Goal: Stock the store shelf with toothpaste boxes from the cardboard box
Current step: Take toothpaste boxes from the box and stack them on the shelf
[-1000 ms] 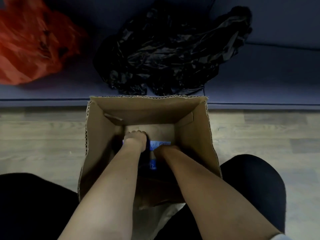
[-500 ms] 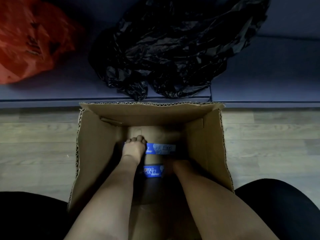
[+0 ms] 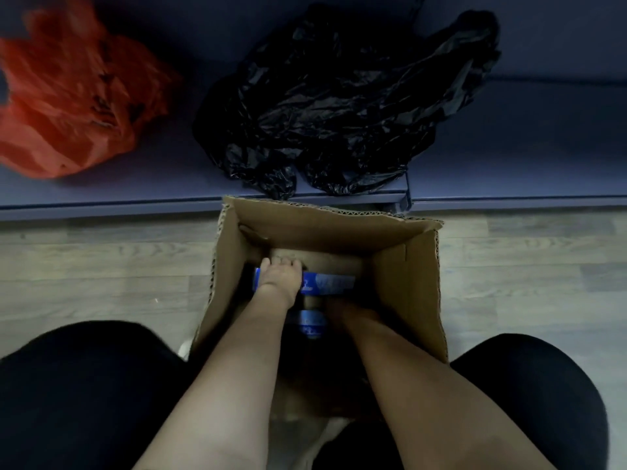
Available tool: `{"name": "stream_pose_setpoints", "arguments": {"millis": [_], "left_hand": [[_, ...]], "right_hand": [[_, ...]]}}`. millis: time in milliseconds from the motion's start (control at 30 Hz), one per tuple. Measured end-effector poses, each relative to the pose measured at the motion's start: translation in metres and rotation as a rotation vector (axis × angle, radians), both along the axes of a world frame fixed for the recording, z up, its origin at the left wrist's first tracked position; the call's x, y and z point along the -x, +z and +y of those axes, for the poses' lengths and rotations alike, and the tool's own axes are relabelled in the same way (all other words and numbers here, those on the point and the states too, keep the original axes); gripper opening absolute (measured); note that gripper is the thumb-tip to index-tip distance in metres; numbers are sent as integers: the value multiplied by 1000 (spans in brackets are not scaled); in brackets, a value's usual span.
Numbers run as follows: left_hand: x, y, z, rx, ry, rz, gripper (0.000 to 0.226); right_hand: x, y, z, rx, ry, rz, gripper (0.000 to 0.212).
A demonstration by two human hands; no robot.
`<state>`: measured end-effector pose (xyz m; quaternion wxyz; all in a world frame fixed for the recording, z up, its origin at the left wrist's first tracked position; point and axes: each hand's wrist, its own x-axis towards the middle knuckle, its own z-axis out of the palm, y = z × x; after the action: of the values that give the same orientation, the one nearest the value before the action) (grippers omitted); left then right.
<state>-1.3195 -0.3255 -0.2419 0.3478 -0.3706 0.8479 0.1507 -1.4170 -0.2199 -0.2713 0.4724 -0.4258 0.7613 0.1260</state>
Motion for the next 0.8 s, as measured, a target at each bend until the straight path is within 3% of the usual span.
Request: {"name": "stream_pose_setpoints", "arguments": {"millis": [167,500,567,700,800], "left_hand": [[-10,94,-9,51,-29,82,52],[-48,388,-27,202,-155,293,50],[-59,448,-31,300,-214,313,52],[-81,552,-45,564,-357,519,60],[-88,629,-61,729,-431,598,41]], "right_hand": [[-1,132,-24,-60,179,24,44],[11,425,-17,70,250,63,27],[14,487,-20,102,284,68,19],[23,597,-35,215,391,147,26],[30,672,-51,335,407,180,23]]}}
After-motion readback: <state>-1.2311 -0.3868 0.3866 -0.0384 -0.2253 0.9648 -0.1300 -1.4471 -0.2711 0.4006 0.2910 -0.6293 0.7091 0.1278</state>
